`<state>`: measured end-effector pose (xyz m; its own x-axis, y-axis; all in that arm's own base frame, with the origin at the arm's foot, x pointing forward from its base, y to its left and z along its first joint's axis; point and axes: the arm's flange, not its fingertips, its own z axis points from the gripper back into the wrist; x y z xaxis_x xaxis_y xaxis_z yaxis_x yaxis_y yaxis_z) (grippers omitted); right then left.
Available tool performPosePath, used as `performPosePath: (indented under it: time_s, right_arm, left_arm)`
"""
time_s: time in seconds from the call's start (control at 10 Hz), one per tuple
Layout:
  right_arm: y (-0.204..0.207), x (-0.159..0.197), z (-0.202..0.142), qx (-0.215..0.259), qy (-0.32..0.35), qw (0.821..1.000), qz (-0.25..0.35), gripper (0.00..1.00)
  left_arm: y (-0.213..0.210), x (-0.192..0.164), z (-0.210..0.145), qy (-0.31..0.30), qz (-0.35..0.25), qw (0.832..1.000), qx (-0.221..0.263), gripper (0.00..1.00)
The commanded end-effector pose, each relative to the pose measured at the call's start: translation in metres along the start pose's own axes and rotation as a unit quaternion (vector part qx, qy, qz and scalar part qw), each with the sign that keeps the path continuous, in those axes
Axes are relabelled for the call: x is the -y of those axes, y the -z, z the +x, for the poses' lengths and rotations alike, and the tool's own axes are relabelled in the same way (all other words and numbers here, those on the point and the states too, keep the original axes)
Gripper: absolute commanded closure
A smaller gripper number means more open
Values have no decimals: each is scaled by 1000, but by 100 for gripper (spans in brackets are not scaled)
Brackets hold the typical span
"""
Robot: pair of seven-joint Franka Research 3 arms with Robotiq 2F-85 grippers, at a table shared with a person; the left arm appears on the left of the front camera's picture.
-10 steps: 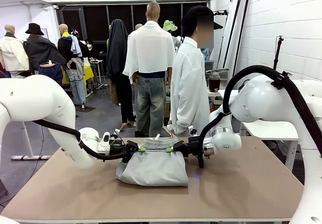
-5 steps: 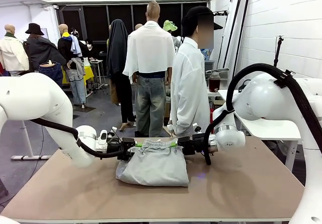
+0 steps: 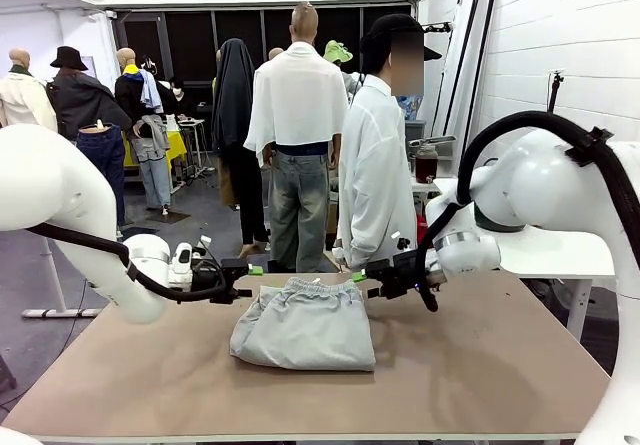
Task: Fold the training pants.
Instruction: Fold the Training pants in half.
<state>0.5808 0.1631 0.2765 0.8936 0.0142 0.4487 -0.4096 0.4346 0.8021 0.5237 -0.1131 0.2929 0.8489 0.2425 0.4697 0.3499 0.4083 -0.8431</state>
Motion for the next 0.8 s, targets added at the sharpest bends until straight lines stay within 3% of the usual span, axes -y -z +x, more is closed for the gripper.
performPosePath:
  time_s: [0.0,0.3,0.5,0.6,0.7]
  right_arm:
    - [-21,-24,7,-18,-5,999,-35,0]
    - [-53,-55,21,-25,-29,996,-77,0]
    - [-54,-60,24,-29,-33,996,-80,0]
    - [-52,-59,24,-23,-35,997,-66,0]
    - [-58,-61,30,-21,-43,997,-69,0]
  left_arm:
    - [-27,24,-3,32,18,999,12,0]
    - [-56,53,0,57,26,998,26,0]
    - [-62,65,3,66,22,997,30,0]
    - [-58,69,6,66,50,995,47,0]
    - [-60,63,8,59,17,998,32,0]
